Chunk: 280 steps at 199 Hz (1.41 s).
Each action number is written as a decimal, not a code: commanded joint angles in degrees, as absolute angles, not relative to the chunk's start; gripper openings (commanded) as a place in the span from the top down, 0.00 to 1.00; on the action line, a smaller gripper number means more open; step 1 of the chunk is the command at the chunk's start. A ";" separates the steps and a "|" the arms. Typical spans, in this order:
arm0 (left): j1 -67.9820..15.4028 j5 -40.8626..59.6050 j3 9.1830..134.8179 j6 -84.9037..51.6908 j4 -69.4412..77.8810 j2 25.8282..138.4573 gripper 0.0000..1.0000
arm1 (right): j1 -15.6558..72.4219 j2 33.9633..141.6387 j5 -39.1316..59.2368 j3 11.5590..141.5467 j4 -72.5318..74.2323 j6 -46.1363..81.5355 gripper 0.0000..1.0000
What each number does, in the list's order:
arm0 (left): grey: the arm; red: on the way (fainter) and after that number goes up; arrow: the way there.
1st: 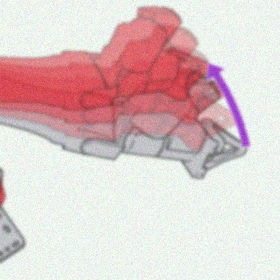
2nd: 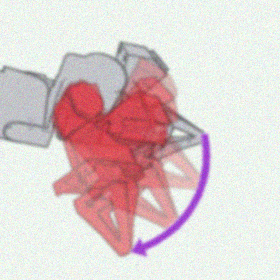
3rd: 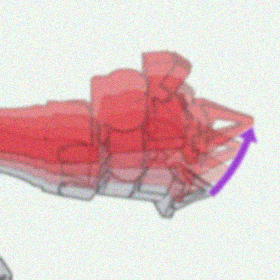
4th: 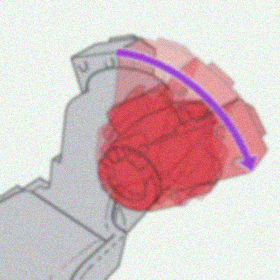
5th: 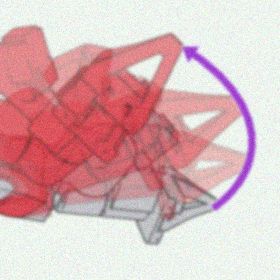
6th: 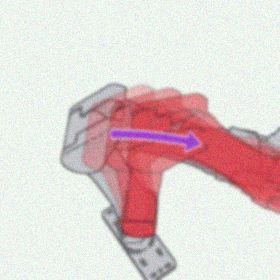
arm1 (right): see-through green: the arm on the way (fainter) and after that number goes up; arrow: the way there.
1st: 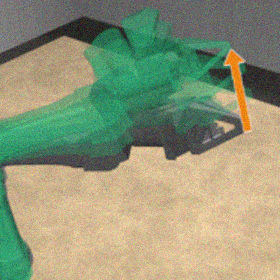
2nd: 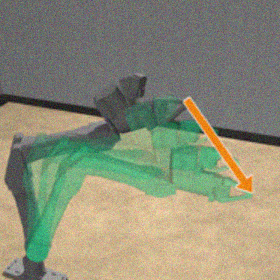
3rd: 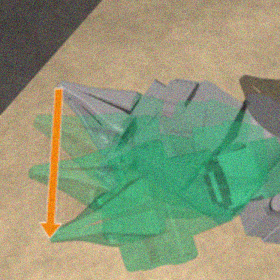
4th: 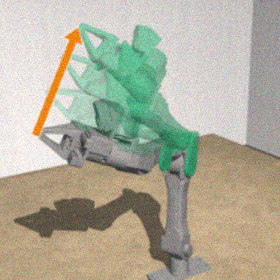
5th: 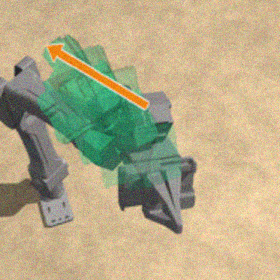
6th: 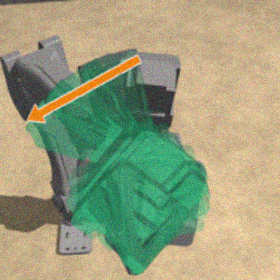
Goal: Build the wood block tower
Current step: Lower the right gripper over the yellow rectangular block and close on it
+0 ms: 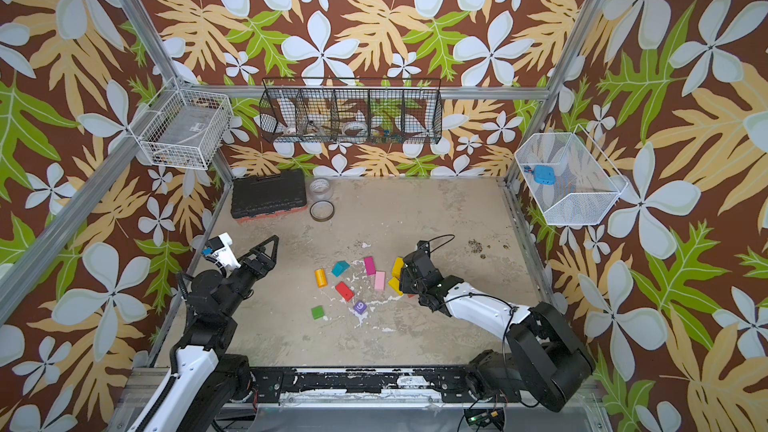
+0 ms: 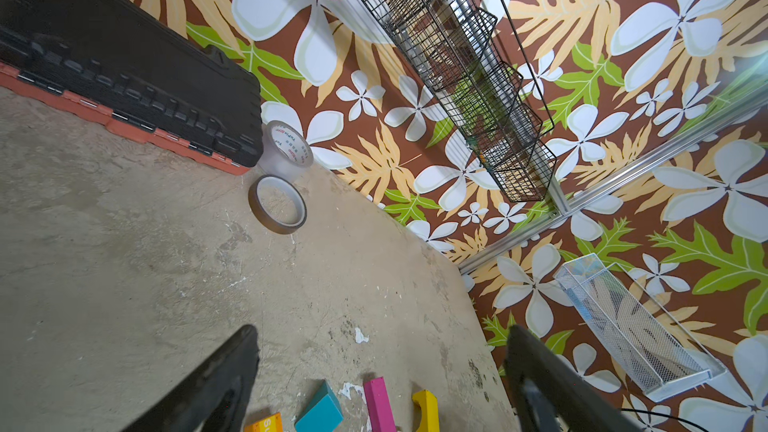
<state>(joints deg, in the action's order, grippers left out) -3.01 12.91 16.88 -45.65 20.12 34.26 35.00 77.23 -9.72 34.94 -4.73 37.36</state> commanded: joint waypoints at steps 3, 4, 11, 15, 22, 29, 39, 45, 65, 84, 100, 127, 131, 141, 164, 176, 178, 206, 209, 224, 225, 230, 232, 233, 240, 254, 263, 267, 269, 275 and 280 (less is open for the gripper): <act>-3.03 12.57 17.32 -44.91 20.30 33.77 0.07 | 37.02 77.77 -11.90 36.03 -6.12 37.33 0.33; -3.05 12.52 17.32 -44.91 20.34 33.76 0.07 | 37.14 77.82 -12.05 36.08 -6.21 37.37 0.33; -3.05 12.23 17.17 -44.89 20.30 33.67 0.07 | 37.50 78.02 -12.23 36.31 -6.55 37.38 0.33; -3.07 12.14 17.14 -44.91 20.30 33.68 0.07 | 37.60 78.17 -12.25 36.47 -6.87 37.40 0.33; -3.01 12.11 17.23 -44.85 20.24 33.75 0.07 | 37.69 78.61 -12.43 36.98 -7.49 37.29 0.33; -3.01 12.21 17.38 -44.83 20.06 33.78 0.07 | 37.90 78.83 -12.69 37.24 -7.87 37.22 0.34; -3.07 12.32 17.40 -44.82 19.95 33.67 0.07 | 38.25 79.01 -13.75 37.48 -8.49 37.32 0.33; -3.07 12.22 17.45 -44.82 19.95 33.72 0.07 | 38.34 79.17 -14.28 37.43 -8.52 37.45 0.34; -3.01 12.04 17.40 -44.80 19.89 33.68 0.07 | 38.33 79.93 -15.67 37.71 -9.62 37.84 0.33; -3.05 12.04 17.41 -44.81 19.84 33.59 0.07 | 38.80 81.01 -18.15 38.67 -11.35 38.30 0.34; -3.07 11.97 17.31 -44.82 20.04 33.70 0.07 | 38.93 81.90 -17.98 38.82 -11.39 38.14 0.33; -3.05 12.00 17.41 -44.90 19.95 33.80 0.07 | 39.24 83.62 -17.85 39.86 -11.45 37.97 0.36; -3.07 11.98 17.40 -44.91 19.95 33.81 0.07 | 39.32 83.75 -17.93 39.86 -11.43 37.92 0.36; -3.07 11.98 17.34 -44.89 20.09 33.79 0.07 | 39.36 84.26 -18.01 39.75 -11.25 37.91 0.36; -3.07 11.96 17.40 -44.91 19.95 33.98 0.07 | 39.36 85.30 -19.38 40.37 -11.51 38.39 0.37; -3.03 12.10 17.40 -45.13 20.09 33.95 0.07 | 39.31 85.26 -20.45 40.00 -11.41 39.02 0.37; -3.07 12.06 17.40 -45.10 20.10 33.95 0.07 | 39.32 85.26 -20.71 39.88 -11.42 39.07 0.37; -3.08 11.85 17.39 -45.09 20.08 34.06 0.07 | 39.20 85.21 -24.92 40.21 -13.53 40.76 0.37; -3.08 11.91 17.40 -45.13 20.06 34.02 0.07 | 39.18 85.11 -25.10 40.16 -13.53 40.80 0.37; -3.07 12.08 17.40 -45.25 20.13 34.08 0.07 | 39.11 84.28 -25.22 39.52 -13.21 41.26 0.37; -3.03 12.10 17.40 -45.26 20.13 34.09 0.07 | 39.11 84.24 -25.22 39.45 -13.20 41.24 0.37; -3.07 12.05 17.32 -45.26 20.17 34.10 0.07 | 39.18 83.85 -25.27 39.30 -13.21 41.39 0.37; -3.08 12.04 17.32 -45.26 20.14 34.15 0.07 | 39.13 83.69 -25.30 39.29 -13.32 41.46 0.37; -3.03 12.04 17.31 -45.26 20.13 34.17 0.07 | 39.12 83.59 -25.35 39.29 -13.38 41.47 0.37; -3.08 11.97 17.36 -45.19 20.13 34.15 0.07 | 39.25 82.94 -25.63 39.37 -13.72 41.64 0.37; -3.07 12.04 17.41 -45.26 20.13 34.17 0.07 | 39.95 80.92 -26.18 39.21 -13.88 41.61 0.37; -3.03 12.21 17.40 -45.42 20.25 34.12 0.07 | 40.73 79.36 -26.27 38.96 -13.65 40.93 0.36; -3.03 12.22 17.34 -45.44 20.32 34.10 0.07 | 41.02 78.90 -26.32 38.87 -13.65 40.83 0.35; -3.00 12.22 17.32 -45.44 20.42 34.10 0.07 | 41.17 78.66 -26.36 38.85 -13.70 40.75 0.35; -3.07 12.14 17.31 -45.44 20.47 34.19 0.07 | 41.55 77.76 -26.50 38.85 -13.83 40.55 0.34; -3.07 12.06 17.25 -45.45 20.48 34.31 0.07 | 41.79 77.06 -26.48 38.85 -13.91 40.40 0.34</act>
<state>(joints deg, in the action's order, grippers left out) -3.01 12.10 16.88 -45.28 19.07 34.15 40.66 79.42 -24.69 39.00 -13.06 40.64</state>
